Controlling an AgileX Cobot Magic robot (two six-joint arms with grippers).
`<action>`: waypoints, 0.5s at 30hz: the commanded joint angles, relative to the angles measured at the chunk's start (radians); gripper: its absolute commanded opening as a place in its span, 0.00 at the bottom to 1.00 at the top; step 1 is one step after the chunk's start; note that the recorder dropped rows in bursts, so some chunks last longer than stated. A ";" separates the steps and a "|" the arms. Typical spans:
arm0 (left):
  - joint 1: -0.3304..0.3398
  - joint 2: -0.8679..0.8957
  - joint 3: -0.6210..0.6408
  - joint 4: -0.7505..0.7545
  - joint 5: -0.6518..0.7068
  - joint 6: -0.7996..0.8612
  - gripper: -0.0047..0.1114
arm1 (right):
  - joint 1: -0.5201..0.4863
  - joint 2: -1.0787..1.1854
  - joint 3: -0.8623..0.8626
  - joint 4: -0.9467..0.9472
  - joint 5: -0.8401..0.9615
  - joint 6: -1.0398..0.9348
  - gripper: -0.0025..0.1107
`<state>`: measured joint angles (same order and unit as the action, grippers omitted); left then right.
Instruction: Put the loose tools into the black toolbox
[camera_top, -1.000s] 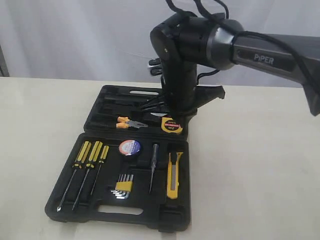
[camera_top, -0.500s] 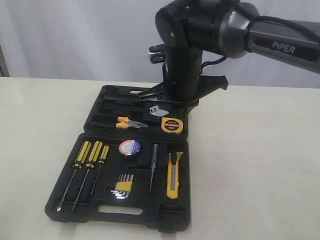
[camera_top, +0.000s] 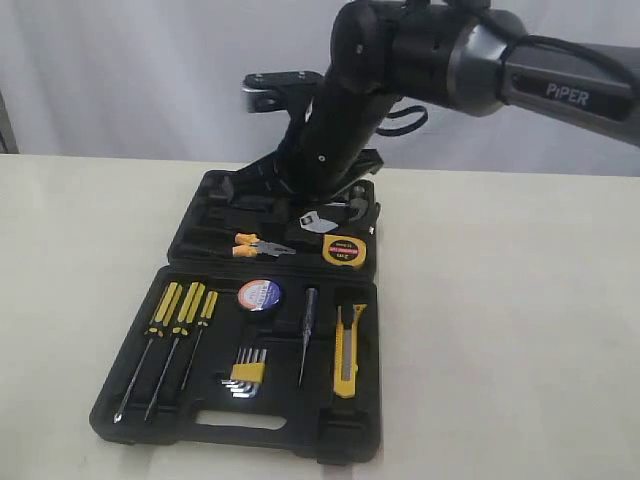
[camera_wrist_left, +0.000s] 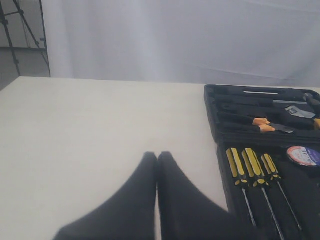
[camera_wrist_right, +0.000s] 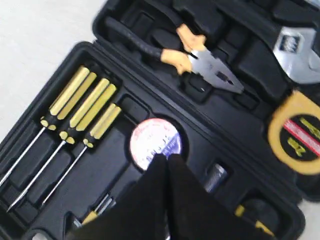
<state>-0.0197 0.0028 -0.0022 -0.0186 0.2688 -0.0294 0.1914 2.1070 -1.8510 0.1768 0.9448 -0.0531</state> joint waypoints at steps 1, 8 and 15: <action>-0.002 -0.003 0.002 -0.002 0.000 0.000 0.04 | -0.012 0.089 -0.085 0.053 -0.037 -0.165 0.02; -0.002 -0.003 0.002 -0.002 0.000 0.000 0.04 | -0.009 0.207 -0.161 0.151 -0.180 -0.242 0.02; -0.002 -0.003 0.002 -0.002 0.000 0.000 0.04 | 0.004 0.260 -0.159 0.247 -0.275 -0.348 0.02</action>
<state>-0.0197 0.0028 -0.0022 -0.0186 0.2688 -0.0294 0.1894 2.3593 -2.0036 0.3708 0.7202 -0.3384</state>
